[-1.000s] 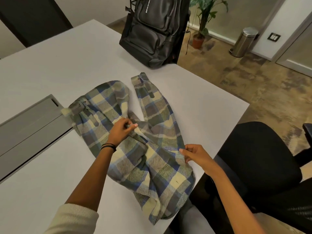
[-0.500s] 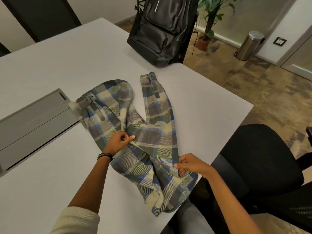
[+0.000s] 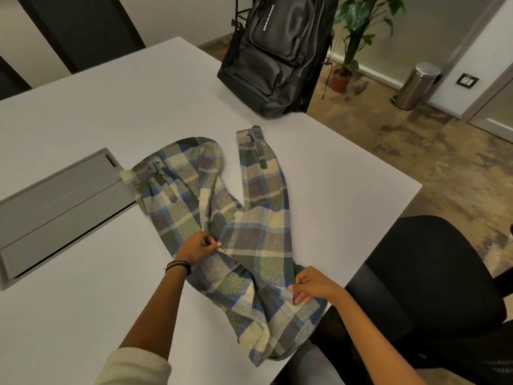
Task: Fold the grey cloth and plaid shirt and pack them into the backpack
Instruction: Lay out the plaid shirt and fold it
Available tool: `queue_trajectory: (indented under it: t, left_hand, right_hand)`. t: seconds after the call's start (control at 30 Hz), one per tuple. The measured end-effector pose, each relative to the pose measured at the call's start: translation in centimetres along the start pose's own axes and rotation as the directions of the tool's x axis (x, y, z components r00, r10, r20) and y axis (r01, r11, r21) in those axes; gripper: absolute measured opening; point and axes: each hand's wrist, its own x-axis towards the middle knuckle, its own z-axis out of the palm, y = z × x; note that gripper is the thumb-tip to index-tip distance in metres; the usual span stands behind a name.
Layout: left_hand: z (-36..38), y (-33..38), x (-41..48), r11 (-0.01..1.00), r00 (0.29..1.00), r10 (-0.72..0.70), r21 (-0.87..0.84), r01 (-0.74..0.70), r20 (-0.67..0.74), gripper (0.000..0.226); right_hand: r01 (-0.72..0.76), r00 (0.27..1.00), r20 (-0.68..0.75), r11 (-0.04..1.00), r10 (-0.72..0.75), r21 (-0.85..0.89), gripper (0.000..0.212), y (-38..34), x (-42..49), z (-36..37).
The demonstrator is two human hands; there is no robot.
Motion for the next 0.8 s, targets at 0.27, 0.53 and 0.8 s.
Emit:
queue_trajectory:
  t: [0.27,0.53,0.8]
  left_hand:
    - [-0.7,-0.2,0.5,0.966,0.997,-0.066,-0.248,0.072,0.033,0.018]
    - [-2.6,1.0,1.2,0.950,0.988,-0.044,-0.312,-0.005,-0.148,0.013]
    - [-4.4,1.9,3.6,0.978,0.979,0.003,-0.205,-0.045,-0.202,0.020]
  right_hand:
    - [-0.078,0.995,0.033,0.958,0.090,-0.276,0.029,-2.8,0.9,-1.4]
    - [0.050,0.976,-0.190,0.955,-0.109,-0.293,0.013,-9.9,4.5,-4.8]
    - [0.136,0.965,-0.185,0.956,-0.188,-0.260,0.013,-15.2,9.8,-6.1]
